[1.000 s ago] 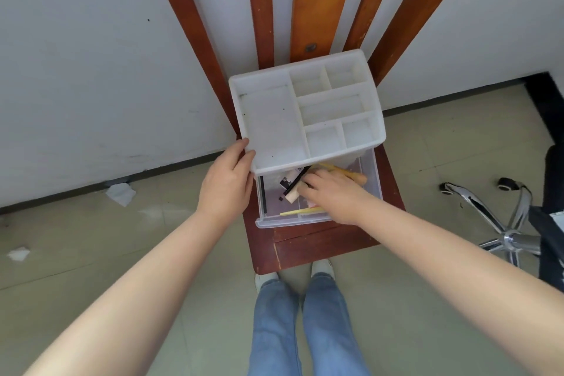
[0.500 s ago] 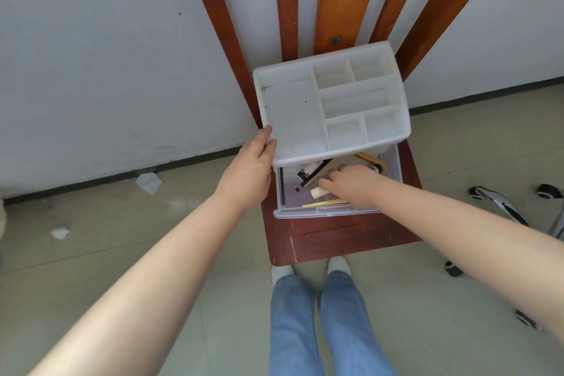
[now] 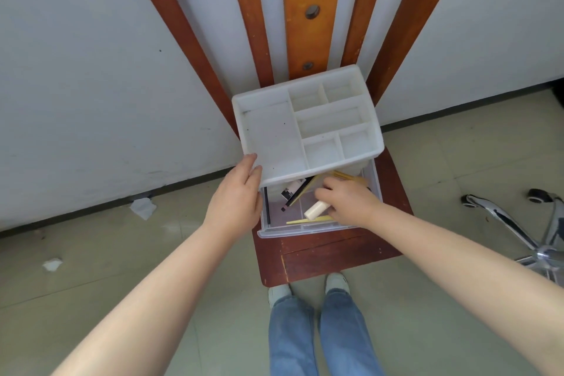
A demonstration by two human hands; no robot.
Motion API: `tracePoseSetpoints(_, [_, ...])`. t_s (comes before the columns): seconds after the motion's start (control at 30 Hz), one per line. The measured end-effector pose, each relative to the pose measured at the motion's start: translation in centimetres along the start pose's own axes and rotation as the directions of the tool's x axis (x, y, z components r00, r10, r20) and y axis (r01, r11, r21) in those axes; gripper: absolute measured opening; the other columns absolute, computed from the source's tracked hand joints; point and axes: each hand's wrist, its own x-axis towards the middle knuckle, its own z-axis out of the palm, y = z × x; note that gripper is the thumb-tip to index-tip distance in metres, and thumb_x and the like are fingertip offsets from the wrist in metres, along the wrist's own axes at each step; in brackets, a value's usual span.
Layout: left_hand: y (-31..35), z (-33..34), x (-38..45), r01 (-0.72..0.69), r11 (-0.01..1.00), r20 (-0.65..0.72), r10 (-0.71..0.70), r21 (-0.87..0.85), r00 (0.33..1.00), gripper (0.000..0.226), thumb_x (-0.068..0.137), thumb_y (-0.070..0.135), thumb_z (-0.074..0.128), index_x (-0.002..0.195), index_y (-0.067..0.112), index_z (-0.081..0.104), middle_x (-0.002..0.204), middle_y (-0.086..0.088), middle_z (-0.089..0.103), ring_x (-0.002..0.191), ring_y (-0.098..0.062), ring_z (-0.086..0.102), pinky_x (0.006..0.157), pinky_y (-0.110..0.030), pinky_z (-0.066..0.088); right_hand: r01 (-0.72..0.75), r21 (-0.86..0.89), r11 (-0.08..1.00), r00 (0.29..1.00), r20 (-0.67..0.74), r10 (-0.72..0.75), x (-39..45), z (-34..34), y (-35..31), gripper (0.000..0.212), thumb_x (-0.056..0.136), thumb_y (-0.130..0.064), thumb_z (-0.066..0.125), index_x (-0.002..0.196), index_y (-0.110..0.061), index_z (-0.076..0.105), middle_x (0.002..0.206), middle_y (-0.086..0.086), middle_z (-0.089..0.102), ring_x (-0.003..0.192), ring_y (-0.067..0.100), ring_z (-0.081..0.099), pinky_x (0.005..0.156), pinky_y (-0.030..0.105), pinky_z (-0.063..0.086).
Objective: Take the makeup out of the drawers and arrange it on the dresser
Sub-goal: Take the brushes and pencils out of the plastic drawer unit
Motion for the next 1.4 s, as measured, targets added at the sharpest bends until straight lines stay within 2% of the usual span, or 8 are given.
tracePoseSetpoints(0.07, [0.5, 0.3, -0.7, -0.081, 0.997, -0.04, 0.081, -0.006, 0.996, 0.033, 0.073, 0.007, 0.041, 0.087, -0.008, 0.067, 0.091, -0.024, 0.068, 0.071, -0.035, 0.069, 0.051, -0.034, 0.055, -0.016, 0.082, 0.996, 0.994, -0.108, 0.025, -0.6, 0.0, 0.2, 0.036, 0.034, -0.006, 0.087, 0.06, -0.008, 0.062, 0.057, 0.008, 0.055, 0.037, 0.023, 0.051, 0.035, 0.014, 0.026])
tracePoseSetpoints(0.17, [2.1, 1.4, -1.7, -0.128, 0.989, 0.026, 0.13, -0.074, 0.991, 0.027, 0.076, 0.008, 0.043, 0.085, 0.001, 0.068, 0.08, -0.013, 0.066, 0.065, -0.029, 0.066, 0.043, -0.028, 0.05, -0.21, 0.351, 0.913, 0.94, -0.182, 0.287, -2.3, -1.3, 0.0, 0.02, 0.06, 0.001, 0.073, 0.078, -0.002, 0.066, 0.079, 0.014, 0.06, 0.066, 0.028, 0.058, 0.054, 0.025, 0.035])
tracePoseSetpoints(0.33, [5.9, 4.0, -0.2, 0.207, 0.978, 0.356, -0.201, 0.021, 0.913, 0.04, 0.094, 0.018, 0.039, 0.131, 0.003, 0.035, 0.132, -0.015, 0.039, 0.122, -0.03, 0.038, 0.098, -0.035, 0.037, -0.442, 0.739, 0.509, 0.784, 0.043, 0.619, -7.3, -1.0, 1.0, 0.023, 0.07, 0.004, 0.058, 0.059, -0.015, 0.051, 0.061, 0.002, 0.049, 0.058, 0.018, 0.046, 0.057, 0.027, 0.034])
tracePoseSetpoints(0.43, [7.4, 5.0, 2.2, 0.42, 0.907, 0.384, -0.397, 0.028, 0.834, 0.054, 0.094, 0.026, 0.043, 0.138, 0.002, 0.023, 0.141, -0.027, 0.023, 0.129, -0.039, 0.029, 0.108, -0.039, 0.027, -0.534, 0.806, 0.254, 0.709, 0.263, 0.655, -8.8, 0.7, 0.7, 0.028, 0.071, 0.007, 0.053, 0.057, -0.017, 0.049, 0.054, 0.001, 0.047, 0.048, 0.02, 0.047, 0.054, 0.024, 0.038])
tracePoseSetpoints(0.57, [8.0, 6.3, 4.1, 0.522, 0.853, 0.394, -0.483, 0.01, 0.782, 0.052, 0.094, 0.023, 0.047, 0.138, 0.004, 0.027, 0.141, -0.03, 0.025, 0.129, -0.044, 0.031, 0.105, -0.044, 0.03, -0.599, 0.777, 0.195, 0.634, 0.311, 0.709, -8.6, 2.8, 0.6, 0.021, 0.075, 0.002, 0.057, 0.061, -0.014, 0.052, 0.058, 0.001, 0.049, 0.056, 0.018, 0.048, 0.056, 0.024, 0.037])
tracePoseSetpoints(0.8, [8.1, 7.1, 4.0, 0.23, 0.968, 0.384, -0.25, 0.098, 0.889, 0.035, 0.091, 0.016, 0.05, 0.123, 0.004, 0.048, 0.131, -0.019, 0.039, 0.122, -0.036, 0.036, 0.097, -0.042, 0.036, -0.531, 0.844, 0.07, 0.627, 0.336, 0.703, -8.2, 3.2, 0.5, 0.012, 0.076, 0.004, 0.052, 0.081, -0.006, 0.056, 0.071, 0.005, 0.052, 0.031, -0.001, 0.05, 0.044, 0.019, 0.04])
tracePoseSetpoints(1.13, [8.6, 6.8, 3.8, 0.212, 0.968, 0.342, -0.245, 0.132, 0.907, 0.057, 0.091, 0.018, 0.053, 0.14, 0.009, 0.025, 0.139, -0.018, 0.033, 0.128, -0.035, 0.031, 0.099, -0.039, 0.036, -0.518, 0.854, 0.049, 0.636, 0.346, 0.69, -7.9, 3.1, 0.6, 0.019, 0.079, 0.0, 0.055, 0.068, -0.014, 0.048, 0.077, 0.012, 0.051, 0.07, 0.029, 0.053, 0.067, 0.033, 0.043])
tracePoseSetpoints(1.4, [9.2, 6.8, 5.4, -0.196, 0.944, 0.479, 0.048, 0.265, 0.877, 0.037, 0.091, 0.005, 0.046, 0.127, 0.008, 0.041, 0.127, -0.01, 0.049, 0.119, -0.028, 0.043, 0.091, -0.035, 0.041, -0.498, 0.867, 0.009, 0.641, 0.362, 0.677, -7.8, 3.5, 0.8, 0.015, 0.079, -0.001, 0.054, 0.093, -0.001, 0.059, 0.083, 0.012, 0.053, 0.074, 0.028, 0.054, 0.071, 0.033, 0.044])
